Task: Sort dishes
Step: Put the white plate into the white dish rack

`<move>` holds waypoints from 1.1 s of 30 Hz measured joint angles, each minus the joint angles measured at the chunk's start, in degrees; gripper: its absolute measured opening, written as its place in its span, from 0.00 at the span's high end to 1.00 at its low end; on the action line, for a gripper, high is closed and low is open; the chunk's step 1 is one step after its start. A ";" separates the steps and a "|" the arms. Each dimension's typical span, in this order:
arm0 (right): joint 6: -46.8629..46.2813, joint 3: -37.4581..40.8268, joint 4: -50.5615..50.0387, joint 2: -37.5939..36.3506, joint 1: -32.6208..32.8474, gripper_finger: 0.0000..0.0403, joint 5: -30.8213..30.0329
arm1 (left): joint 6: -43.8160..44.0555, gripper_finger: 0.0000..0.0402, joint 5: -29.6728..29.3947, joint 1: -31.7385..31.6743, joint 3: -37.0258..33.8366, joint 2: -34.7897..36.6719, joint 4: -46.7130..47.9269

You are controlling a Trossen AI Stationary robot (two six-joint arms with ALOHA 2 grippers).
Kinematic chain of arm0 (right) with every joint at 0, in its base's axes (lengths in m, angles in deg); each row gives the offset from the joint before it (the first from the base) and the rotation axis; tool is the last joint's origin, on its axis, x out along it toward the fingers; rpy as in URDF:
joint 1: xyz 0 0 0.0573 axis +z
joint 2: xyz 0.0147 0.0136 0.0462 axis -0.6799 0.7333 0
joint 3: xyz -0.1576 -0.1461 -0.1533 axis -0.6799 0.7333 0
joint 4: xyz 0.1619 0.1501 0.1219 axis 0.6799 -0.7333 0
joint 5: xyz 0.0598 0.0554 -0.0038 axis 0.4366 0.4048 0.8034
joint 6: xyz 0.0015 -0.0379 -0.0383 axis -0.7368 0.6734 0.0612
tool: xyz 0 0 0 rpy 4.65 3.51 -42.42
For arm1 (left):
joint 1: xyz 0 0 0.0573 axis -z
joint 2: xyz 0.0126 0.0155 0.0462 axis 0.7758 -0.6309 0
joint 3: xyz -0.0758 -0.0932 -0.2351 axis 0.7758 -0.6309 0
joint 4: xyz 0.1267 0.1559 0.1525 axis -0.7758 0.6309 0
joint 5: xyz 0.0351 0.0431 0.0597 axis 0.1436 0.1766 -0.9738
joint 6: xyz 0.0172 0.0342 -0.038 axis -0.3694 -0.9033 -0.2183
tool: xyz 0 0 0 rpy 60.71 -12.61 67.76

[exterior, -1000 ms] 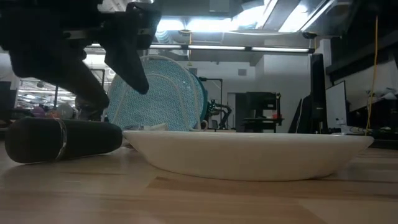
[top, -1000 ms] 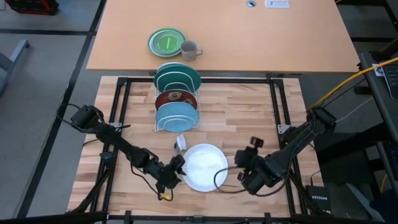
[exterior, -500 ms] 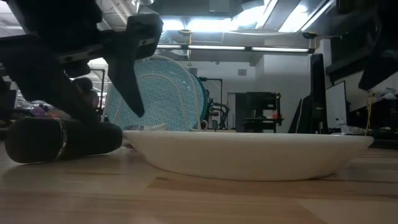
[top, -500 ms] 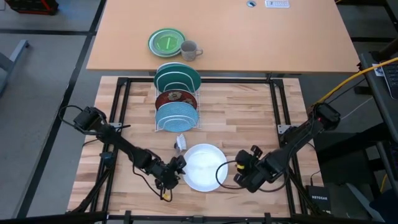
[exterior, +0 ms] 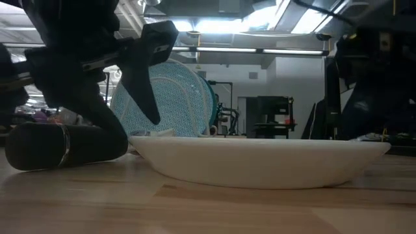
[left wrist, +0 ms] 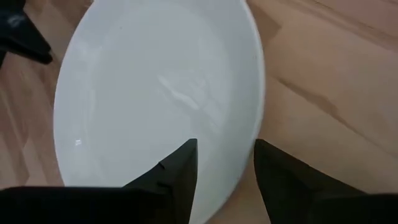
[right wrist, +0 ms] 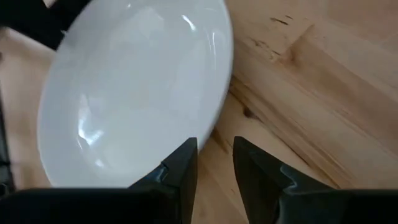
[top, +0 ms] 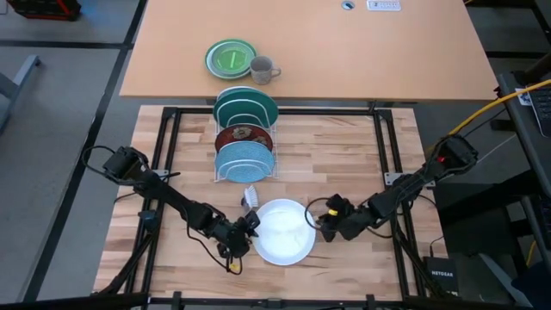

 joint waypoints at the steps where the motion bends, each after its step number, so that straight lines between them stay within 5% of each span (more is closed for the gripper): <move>1: -0.01 1.11 2.39 0.00 -0.44 0.73 0.01 | -0.32 0.65 0.02 -0.08 0.00 -0.19 0.06; 5: 0.01 3.91 10.33 0.02 -1.95 0.73 0.02 | -1.12 0.67 0.22 -0.37 0.00 -1.18 1.74; 15: -3.47 4.29 11.32 1.20 -5.40 0.73 1.65 | -5.04 0.69 -0.22 -0.41 0.20 -4.27 -2.88; 28: -5.53 4.36 22.47 8.50 -6.92 0.73 5.11 | -6.23 0.96 0.15 -0.37 -0.04 -4.60 -3.64; 33: -8.21 2.95 25.67 12.81 -6.86 0.73 5.39 | -6.27 0.97 0.34 -0.58 -0.09 -4.81 -4.61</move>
